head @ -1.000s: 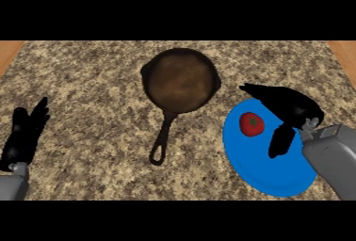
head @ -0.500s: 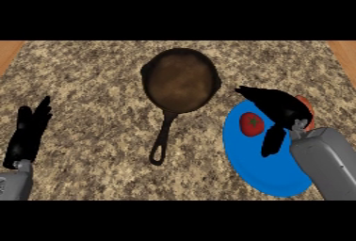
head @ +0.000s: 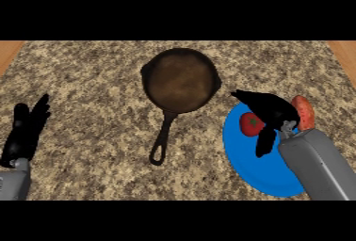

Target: Pick the tomato from the plate and place it in the pan

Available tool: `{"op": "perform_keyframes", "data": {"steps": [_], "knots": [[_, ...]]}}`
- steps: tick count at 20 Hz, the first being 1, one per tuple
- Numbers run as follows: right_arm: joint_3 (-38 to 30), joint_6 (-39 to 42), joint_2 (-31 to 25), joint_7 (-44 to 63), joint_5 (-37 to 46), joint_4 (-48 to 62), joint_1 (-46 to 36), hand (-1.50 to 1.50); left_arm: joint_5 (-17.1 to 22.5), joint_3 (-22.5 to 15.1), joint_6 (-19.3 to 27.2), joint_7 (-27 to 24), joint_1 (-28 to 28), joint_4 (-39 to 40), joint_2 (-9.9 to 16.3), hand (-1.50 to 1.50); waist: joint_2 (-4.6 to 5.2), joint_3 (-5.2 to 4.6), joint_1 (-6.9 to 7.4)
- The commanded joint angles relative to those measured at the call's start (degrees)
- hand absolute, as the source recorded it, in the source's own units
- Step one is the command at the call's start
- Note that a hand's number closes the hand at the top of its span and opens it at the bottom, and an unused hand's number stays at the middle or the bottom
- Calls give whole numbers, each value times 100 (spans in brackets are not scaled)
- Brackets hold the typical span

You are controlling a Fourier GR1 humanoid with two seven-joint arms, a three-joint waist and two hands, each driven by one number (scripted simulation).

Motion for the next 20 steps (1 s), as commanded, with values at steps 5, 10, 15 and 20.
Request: {"op": "perform_keyframes", "data": {"steps": [5,10,15,20], "knots": [[-321,177,17,-451,522,440,-15,-150,-68,276,-234,-193,106,104,-22,0,1,0,2],[72,-690,-38,-1017,1199,575,-177,150,-198,182,-210,-161,252,-55,-48,0,3,1,22],[-122,-387,401,-716,1416,429,-308,150,-286,162,-173,-37,253,-186,-306,0,-3,0,3],[-552,-749,194,-1429,1417,603,-16,150,-377,297,-166,-27,151,-184,-284,0,-1,1,-5]]}}
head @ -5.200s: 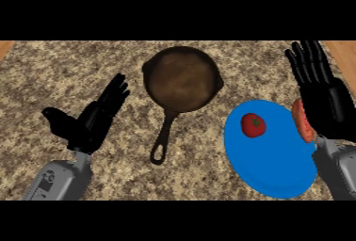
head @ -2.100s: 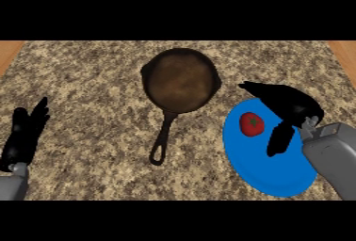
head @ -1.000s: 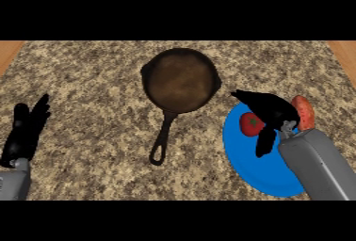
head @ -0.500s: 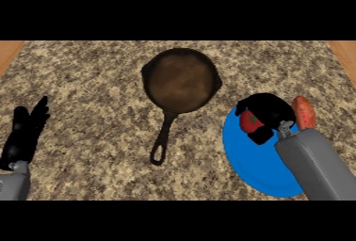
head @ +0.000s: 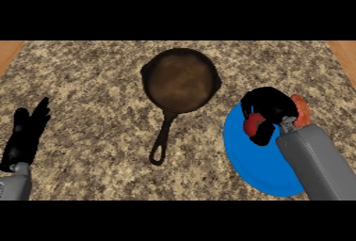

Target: Pick the tomato from the plate and place it in the pan

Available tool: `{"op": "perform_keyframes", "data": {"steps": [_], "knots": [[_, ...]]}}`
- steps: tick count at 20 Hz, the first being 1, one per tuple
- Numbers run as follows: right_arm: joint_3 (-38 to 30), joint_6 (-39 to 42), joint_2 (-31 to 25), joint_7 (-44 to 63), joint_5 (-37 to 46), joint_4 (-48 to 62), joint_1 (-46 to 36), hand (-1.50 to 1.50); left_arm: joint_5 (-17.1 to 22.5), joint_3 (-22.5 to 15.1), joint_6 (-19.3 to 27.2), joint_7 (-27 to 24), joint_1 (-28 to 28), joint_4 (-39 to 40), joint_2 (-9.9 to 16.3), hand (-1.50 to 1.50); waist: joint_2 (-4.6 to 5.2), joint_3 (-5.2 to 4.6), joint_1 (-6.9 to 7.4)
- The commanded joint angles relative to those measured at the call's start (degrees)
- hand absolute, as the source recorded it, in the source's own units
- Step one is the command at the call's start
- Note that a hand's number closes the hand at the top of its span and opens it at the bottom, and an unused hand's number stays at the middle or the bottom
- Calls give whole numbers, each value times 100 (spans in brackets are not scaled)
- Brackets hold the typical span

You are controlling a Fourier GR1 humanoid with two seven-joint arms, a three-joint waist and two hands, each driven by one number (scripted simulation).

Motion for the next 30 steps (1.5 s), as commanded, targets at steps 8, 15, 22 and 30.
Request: {"op": "perform_keyframes", "data": {"steps": [8,15,22,30], "knots": [[-1224,-921,-1165,-1688,-198,802,75,150,32,66,-183,95,78,-228,-8,0,1,3,6],[-1889,-2080,-798,-2562,-996,67,-170,150,-102,29,107,80,-4,-62,-200,0,-5,4,-19],[-1727,-1560,-295,-1799,-1132,-399,-581,150,-52,128,-211,-72,326,-266,-28,0,-8,-1,20],[-1739,-2150,702,-1380,-1039,1428,-1920,150,-189,21,-73,-53,140,-146,-241,0,22,1,103]]}}
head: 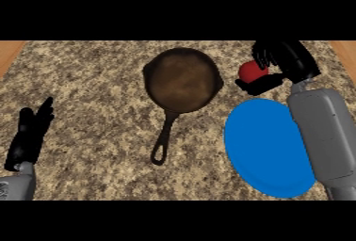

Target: Pick the tomato from the plate and place it in the pan

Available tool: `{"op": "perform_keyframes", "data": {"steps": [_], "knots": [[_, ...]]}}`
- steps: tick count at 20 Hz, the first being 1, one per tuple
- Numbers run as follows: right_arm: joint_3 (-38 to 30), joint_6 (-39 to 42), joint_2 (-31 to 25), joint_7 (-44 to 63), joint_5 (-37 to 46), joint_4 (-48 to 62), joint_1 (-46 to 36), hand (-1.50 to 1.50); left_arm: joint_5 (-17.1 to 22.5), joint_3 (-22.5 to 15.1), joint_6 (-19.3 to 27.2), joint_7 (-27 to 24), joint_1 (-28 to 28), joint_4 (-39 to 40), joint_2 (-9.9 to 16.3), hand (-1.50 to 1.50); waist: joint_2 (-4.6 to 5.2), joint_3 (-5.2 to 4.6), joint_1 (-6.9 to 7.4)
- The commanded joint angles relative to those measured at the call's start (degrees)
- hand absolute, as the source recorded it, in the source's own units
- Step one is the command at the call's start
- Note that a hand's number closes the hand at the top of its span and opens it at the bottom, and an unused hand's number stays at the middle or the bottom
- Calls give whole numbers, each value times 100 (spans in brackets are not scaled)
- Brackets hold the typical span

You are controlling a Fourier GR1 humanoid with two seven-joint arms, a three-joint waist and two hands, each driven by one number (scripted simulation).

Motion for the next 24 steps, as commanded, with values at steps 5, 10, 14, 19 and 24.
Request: {"op": "perform_keyframes", "data": {"steps": [5,10,14,19,24], "knots": [[-210,-630,940,408,-33,1836,-1361,150,-82,-67,-24,360,-106,-266,14,0,23,4,94],[-234,-1377,1357,323,239,3237,-1943,150,-129,-112,59,-13,17,-155,-162,0,51,2,170],[-505,-1719,1463,294,185,4168,-2541,150,-251,-201,130,-179,-208,264,-274,0,104,-1,225],[-488,-2121,1509,-252,-3,4935,-2411,150,-205,-261,5,68,-518,124,-236,0,175,4,422],[-823,-1949,1513,-439,-625,5341,-2522,150,-106,-246,-216,-96,-497,81,-129,0,225,7,620]]}}
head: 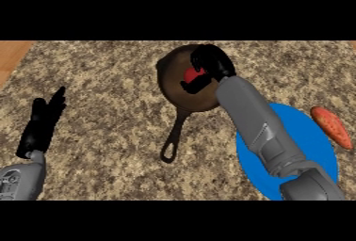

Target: Pick the tomato from the plate and place it in the pan

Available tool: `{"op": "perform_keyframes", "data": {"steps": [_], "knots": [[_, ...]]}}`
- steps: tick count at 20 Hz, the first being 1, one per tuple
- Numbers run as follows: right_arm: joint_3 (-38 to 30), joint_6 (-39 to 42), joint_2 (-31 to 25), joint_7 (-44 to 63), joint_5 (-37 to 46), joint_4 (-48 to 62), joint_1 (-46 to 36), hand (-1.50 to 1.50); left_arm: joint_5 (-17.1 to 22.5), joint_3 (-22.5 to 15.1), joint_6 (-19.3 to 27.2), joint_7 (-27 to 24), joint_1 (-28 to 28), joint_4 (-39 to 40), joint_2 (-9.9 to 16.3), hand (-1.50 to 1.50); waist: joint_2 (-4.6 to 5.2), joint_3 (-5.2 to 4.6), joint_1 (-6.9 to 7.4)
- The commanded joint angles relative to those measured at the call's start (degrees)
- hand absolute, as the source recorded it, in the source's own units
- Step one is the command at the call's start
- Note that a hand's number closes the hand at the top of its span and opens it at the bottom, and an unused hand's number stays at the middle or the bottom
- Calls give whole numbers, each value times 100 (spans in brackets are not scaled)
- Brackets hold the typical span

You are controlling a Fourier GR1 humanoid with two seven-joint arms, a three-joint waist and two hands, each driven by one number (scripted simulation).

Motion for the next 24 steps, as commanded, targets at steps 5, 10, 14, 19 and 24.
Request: {"op": "perform_keyframes", "data": {"steps": [5,10,14,19,24], "knots": [[-243,91,32,-285,-550,771,-87,-150,-82,-128,-65,-31,-182,49,-15,0,89,5,274],[-321,-163,32,-823,-871,942,-24,-150,-67,-109,-103,-221,-356,313,-23,0,122,2,417],[-721,-244,32,-1189,-1338,793,-136,-150,-170,-214,10,-66,-402,307,-150,0,94,9,300],[-961,-615,32,-1677,-1678,794,-30,-150,24,-66,-121,-47,-223,219,-80,0,43,6,204],[-1283,-601,0,-1159,-1955,689,-447,-150,-100,99,97,-194,-188,436,11,0,-12,-3,-91]]}}
